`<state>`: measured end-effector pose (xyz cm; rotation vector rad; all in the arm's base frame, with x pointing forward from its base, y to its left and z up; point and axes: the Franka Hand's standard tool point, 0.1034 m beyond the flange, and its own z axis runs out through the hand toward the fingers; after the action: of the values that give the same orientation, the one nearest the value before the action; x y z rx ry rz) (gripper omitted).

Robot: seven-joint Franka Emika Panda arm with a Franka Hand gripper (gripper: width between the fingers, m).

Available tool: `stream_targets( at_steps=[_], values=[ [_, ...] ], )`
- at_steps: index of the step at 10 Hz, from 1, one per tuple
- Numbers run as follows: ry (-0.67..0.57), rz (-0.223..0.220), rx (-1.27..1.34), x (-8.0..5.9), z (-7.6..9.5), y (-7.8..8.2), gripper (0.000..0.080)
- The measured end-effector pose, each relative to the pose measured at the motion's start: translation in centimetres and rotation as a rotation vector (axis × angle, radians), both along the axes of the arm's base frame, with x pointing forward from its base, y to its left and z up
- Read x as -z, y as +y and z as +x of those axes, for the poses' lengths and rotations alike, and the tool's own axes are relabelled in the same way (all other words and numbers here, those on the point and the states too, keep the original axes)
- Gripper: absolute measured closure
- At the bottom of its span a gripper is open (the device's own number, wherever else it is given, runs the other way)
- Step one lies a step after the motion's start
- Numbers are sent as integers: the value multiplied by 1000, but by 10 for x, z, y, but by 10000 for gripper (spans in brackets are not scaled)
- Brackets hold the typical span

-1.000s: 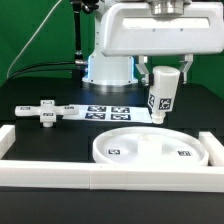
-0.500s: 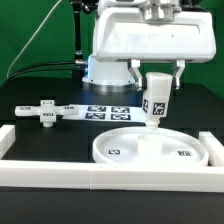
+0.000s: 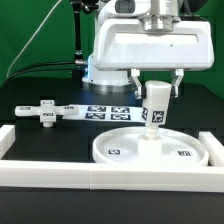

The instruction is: Assemble round table

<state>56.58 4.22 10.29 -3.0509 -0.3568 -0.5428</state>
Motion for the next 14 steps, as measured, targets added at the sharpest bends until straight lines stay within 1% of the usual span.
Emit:
stream_targets(
  at_steps=[7,10,14],
  values=[
    [20,1,0,13,-5,0,390],
    [32,-2,-5,23,-8,-1,390],
    [23,-2,-3,23,-7,-2,390]
  ],
)
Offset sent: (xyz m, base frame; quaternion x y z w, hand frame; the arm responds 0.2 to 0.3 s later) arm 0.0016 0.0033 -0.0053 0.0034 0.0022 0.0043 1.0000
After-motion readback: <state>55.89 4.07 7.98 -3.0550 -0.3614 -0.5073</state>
